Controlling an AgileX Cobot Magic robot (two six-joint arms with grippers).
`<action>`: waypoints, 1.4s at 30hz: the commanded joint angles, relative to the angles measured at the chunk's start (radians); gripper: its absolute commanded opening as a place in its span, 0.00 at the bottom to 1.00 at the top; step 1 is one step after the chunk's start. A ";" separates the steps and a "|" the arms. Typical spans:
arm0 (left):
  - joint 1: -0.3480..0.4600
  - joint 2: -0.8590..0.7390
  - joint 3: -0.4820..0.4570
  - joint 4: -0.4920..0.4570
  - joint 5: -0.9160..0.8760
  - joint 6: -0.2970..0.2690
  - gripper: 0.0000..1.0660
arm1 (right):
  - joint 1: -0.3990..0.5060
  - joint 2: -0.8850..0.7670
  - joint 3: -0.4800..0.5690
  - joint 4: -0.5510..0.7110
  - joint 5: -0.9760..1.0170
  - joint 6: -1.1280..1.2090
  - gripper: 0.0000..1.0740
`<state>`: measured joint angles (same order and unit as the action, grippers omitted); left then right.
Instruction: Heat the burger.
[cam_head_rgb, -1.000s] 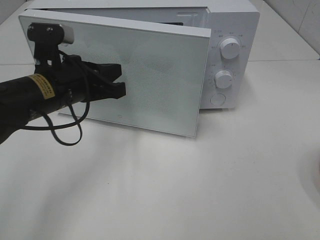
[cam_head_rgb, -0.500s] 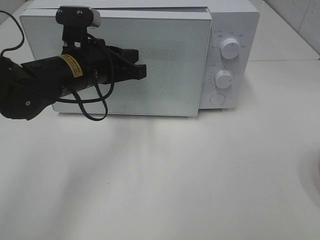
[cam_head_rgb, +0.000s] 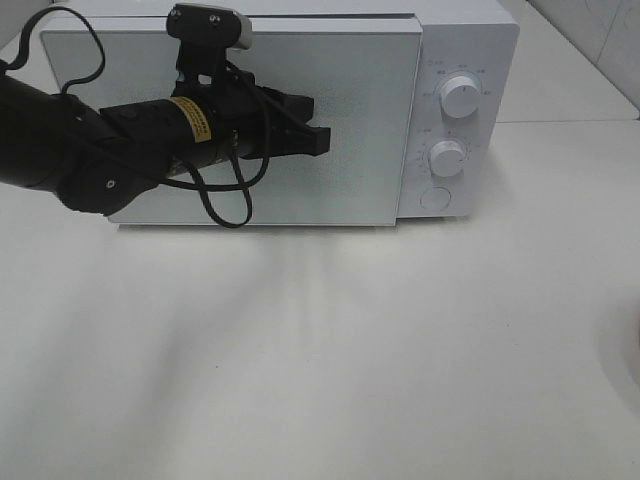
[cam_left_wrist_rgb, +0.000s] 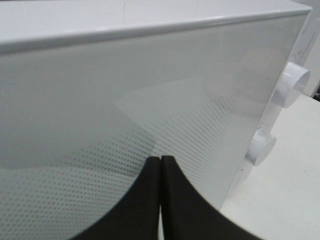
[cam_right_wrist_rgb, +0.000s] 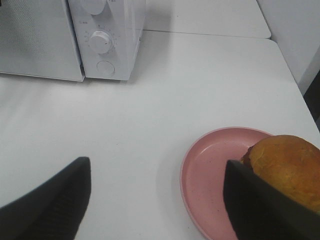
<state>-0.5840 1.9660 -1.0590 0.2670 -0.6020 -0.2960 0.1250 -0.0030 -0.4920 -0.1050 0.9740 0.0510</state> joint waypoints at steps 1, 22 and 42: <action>0.018 0.023 -0.071 -0.084 0.014 -0.002 0.00 | -0.007 -0.031 0.001 0.003 -0.015 -0.008 0.68; -0.108 -0.014 -0.129 -0.156 0.346 0.030 0.14 | -0.006 -0.031 0.001 0.003 -0.015 -0.008 0.68; -0.248 -0.256 -0.130 -0.149 1.165 0.016 0.94 | -0.006 -0.031 0.001 0.001 -0.015 -0.004 0.68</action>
<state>-0.8280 1.7240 -1.1820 0.1240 0.5160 -0.2700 0.1250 -0.0030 -0.4920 -0.1050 0.9740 0.0510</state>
